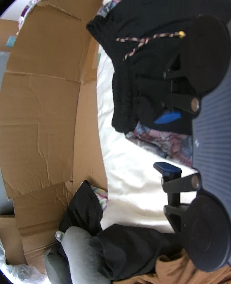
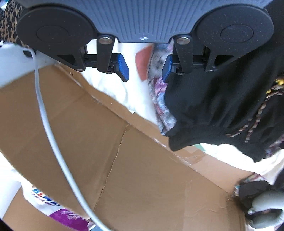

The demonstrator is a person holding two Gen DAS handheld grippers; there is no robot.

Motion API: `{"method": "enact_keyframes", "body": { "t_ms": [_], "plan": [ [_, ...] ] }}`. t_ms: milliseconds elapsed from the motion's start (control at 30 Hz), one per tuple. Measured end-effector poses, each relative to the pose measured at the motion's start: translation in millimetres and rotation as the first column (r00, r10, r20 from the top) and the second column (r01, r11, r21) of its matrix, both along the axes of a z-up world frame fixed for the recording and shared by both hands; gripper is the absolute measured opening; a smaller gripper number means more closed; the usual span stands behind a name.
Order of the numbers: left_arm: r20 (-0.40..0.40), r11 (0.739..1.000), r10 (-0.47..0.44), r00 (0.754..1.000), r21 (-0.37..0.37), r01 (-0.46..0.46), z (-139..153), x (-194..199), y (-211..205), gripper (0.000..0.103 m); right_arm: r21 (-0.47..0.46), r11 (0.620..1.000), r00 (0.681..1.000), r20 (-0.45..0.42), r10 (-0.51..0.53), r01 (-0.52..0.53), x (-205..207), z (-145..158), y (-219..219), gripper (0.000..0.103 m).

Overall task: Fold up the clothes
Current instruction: 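Lower the shorts onto the sheet and open both tools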

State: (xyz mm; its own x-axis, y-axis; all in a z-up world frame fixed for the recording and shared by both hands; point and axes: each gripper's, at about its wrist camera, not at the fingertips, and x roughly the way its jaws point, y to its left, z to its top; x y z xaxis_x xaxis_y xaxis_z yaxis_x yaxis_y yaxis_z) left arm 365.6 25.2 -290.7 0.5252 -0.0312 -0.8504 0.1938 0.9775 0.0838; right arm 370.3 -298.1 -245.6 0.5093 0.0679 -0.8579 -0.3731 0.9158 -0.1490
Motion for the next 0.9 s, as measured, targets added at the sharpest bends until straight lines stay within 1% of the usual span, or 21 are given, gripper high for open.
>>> {"method": "enact_keyframes", "body": {
  "t_ms": [100,233,500,633,800,833,900],
  "plan": [
    [-0.012,1.0,-0.002,1.0,-0.012,0.001,8.0,-14.4,-4.7,0.058,0.066,0.998,1.0,-0.005,-0.016,0.016,-18.4,14.2,-5.6,0.048],
    [-0.037,1.0,-0.016,0.999,-0.022,0.016,22.9,-38.3,-10.6,0.058,0.117,0.993,0.999,-0.006,-0.031,0.032,-47.6,37.7,-13.4,0.048],
    [-0.042,0.997,-0.05,0.998,-0.064,0.047,70.9,-94.1,-18.0,0.06,0.232,0.969,0.996,-0.025,-0.083,0.086,-109.6,89.9,-35.8,0.048],
    [-0.039,0.996,-0.041,0.998,-0.082,0.038,97.0,-117.9,-17.9,0.06,0.27,0.959,0.996,-0.005,-0.088,0.086,-134.1,116.2,-42.4,0.048],
    [-0.042,0.991,0.002,0.999,-0.133,-0.008,132.0,-143.3,-12.6,0.06,0.351,0.927,0.99,-0.003,-0.142,0.134,-169.1,151.2,-56.1,0.048],
    [-0.033,0.991,-0.001,0.999,-0.131,-0.003,138.9,-147.7,-12.3,0.063,0.364,0.92,0.988,0.003,-0.157,0.145,-177.3,158.2,-58.7,0.049],
    [-0.013,0.994,-0.01,1.0,-0.106,0.008,151.9,-156.2,-12.4,0.063,0.392,0.904,0.981,0.012,-0.192,0.172,-193.3,171.8,-64.7,0.049]
  ]
}}
